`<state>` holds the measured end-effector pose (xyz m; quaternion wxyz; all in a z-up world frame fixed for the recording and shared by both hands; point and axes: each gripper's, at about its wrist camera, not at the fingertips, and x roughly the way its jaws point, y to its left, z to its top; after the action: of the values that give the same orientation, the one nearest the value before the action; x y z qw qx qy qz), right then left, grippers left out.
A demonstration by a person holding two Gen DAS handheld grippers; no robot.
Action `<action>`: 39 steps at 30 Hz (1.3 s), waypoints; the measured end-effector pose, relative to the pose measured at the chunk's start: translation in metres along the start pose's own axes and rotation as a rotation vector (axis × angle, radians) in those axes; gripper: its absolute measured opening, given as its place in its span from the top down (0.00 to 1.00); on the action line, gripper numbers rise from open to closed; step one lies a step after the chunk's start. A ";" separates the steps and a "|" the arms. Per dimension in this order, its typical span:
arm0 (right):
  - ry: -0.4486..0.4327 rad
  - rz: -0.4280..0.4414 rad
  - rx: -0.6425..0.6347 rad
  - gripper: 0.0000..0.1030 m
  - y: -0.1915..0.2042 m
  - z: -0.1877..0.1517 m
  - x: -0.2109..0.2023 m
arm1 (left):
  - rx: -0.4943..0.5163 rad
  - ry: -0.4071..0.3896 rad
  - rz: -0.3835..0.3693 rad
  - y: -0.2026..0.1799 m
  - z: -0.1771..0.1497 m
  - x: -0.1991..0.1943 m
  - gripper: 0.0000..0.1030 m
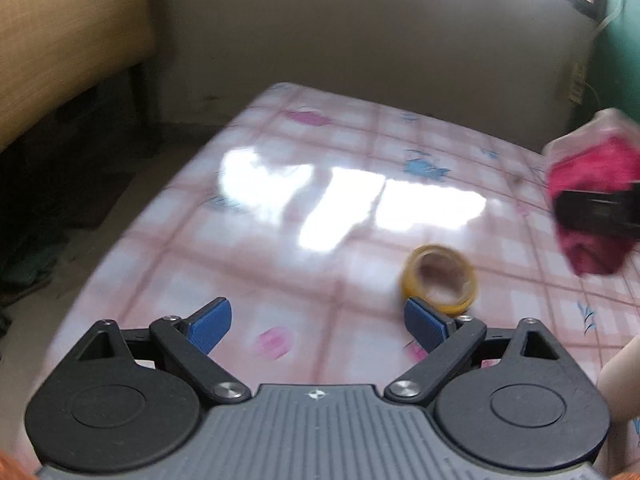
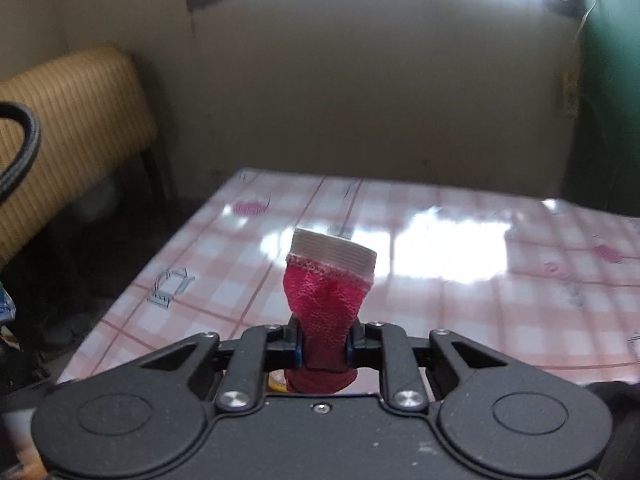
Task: Organize soft objects
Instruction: 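Grasp the pink sock by its cuff with the right gripper, then grasp the yellow tape roll by its rim with the left gripper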
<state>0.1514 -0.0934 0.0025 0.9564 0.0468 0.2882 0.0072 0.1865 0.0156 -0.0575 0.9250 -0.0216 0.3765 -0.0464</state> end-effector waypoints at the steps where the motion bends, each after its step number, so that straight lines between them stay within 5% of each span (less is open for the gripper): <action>1: -0.004 -0.003 0.004 0.79 -0.005 0.000 -0.005 | 0.009 0.002 -0.008 -0.007 0.002 0.006 0.07; 12: -0.015 -0.014 0.074 0.78 -0.049 -0.009 -0.036 | 0.081 0.021 -0.010 -0.066 0.012 0.047 0.00; 22: -0.021 0.008 0.119 0.78 -0.063 -0.017 -0.046 | 0.176 -0.072 0.010 -0.073 -0.013 0.053 0.01; 24: -0.024 0.007 0.116 0.78 -0.063 -0.017 -0.046 | 0.173 -0.102 -0.009 -0.070 -0.015 0.050 0.17; 27: -0.016 0.015 0.122 0.78 -0.065 -0.018 -0.045 | 0.188 -0.110 -0.028 -0.075 -0.011 0.041 0.76; 28: -0.013 0.016 0.122 0.78 -0.064 -0.018 -0.044 | 0.181 -0.100 -0.032 -0.073 -0.010 0.038 0.87; 29: -0.011 0.017 0.121 0.78 -0.063 -0.019 -0.043 | 0.167 -0.095 -0.045 -0.073 -0.008 0.035 0.87; 32: -0.013 0.026 0.118 0.78 -0.062 -0.020 -0.046 | 0.137 -0.109 -0.063 -0.059 -0.014 0.019 0.77; 34: -0.016 0.032 0.129 0.78 -0.064 -0.021 -0.049 | 0.148 -0.148 -0.029 -0.052 -0.022 0.003 0.24; 39: -0.016 0.060 0.139 0.78 -0.061 -0.024 -0.052 | 0.197 -0.223 -0.059 -0.042 -0.040 -0.020 0.05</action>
<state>0.0936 -0.1542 0.0057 0.9525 0.1217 0.2786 0.0155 0.1415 -0.0245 -0.0694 0.9570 0.0530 0.2643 -0.1074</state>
